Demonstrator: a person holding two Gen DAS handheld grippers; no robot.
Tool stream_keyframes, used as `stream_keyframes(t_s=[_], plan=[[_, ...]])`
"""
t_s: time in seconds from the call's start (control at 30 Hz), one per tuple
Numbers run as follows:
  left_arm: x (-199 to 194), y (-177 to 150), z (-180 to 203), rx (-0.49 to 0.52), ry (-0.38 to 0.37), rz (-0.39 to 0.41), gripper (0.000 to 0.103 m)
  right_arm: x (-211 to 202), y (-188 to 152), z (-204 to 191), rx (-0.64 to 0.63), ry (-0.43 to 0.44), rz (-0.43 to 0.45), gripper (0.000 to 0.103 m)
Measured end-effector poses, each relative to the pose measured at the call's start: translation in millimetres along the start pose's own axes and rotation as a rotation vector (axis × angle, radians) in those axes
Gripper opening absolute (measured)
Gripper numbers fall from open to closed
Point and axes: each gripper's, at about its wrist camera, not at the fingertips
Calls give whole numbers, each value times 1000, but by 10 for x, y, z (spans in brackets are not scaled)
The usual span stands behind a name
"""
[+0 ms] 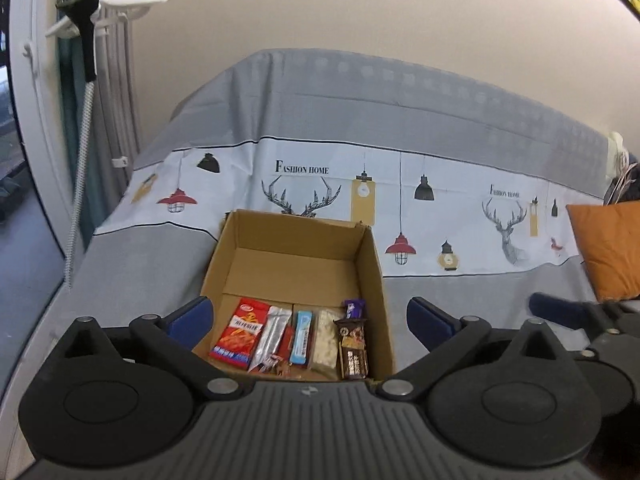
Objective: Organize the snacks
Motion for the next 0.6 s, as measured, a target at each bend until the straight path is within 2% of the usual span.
stream_keyframes(t_s=[0.07, 0.17, 0.23, 0.6], plan=[[-133, 2, 53, 5, 6, -7, 103, -190, -12, -6, 14, -39, 3, 102], [-310, -21, 178, 68, 58, 6, 103, -321, -52, 63, 105, 5, -52, 102], [-374, -35, 209, 74, 59, -7, 103, -383, -92, 89, 136, 27, -64, 102], [-545, -55, 241, 78, 79, 1, 103, -551, -121, 51, 134, 37, -58, 102]])
Point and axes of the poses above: each gripper's, at about its wrist camera, not at the fingertips, and x roughly the way its jaws point, z to its right, y to its top, and after that the axes turned 2 degrees about -y, right-handed
